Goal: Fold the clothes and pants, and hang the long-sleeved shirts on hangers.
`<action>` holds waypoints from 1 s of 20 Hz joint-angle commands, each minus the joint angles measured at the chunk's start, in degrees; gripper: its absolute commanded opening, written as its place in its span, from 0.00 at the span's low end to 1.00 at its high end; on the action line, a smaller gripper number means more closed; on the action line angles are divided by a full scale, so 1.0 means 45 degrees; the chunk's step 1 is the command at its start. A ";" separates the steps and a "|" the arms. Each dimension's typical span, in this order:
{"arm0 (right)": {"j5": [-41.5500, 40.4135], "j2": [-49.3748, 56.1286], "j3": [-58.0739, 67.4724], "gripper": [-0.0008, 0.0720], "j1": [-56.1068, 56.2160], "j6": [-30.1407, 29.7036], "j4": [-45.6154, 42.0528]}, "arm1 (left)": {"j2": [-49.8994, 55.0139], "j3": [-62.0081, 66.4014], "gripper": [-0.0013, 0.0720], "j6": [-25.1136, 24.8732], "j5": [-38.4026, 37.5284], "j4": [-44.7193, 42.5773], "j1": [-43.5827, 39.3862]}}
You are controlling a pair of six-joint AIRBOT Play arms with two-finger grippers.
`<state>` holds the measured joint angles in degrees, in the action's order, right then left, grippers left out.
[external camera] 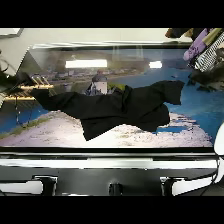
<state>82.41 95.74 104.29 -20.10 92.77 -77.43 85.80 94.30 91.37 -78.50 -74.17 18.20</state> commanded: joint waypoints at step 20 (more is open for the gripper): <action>-0.3444 -0.2987 -0.9753 0.06 0.1345 -0.0952 0.3381 | -0.3929 -1.3124 0.98 -0.0296 0.5484 0.6785 -0.5236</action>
<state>66.96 84.82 60.64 -14.44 86.72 -60.45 66.13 35.51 88.75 -58.76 -45.80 0.51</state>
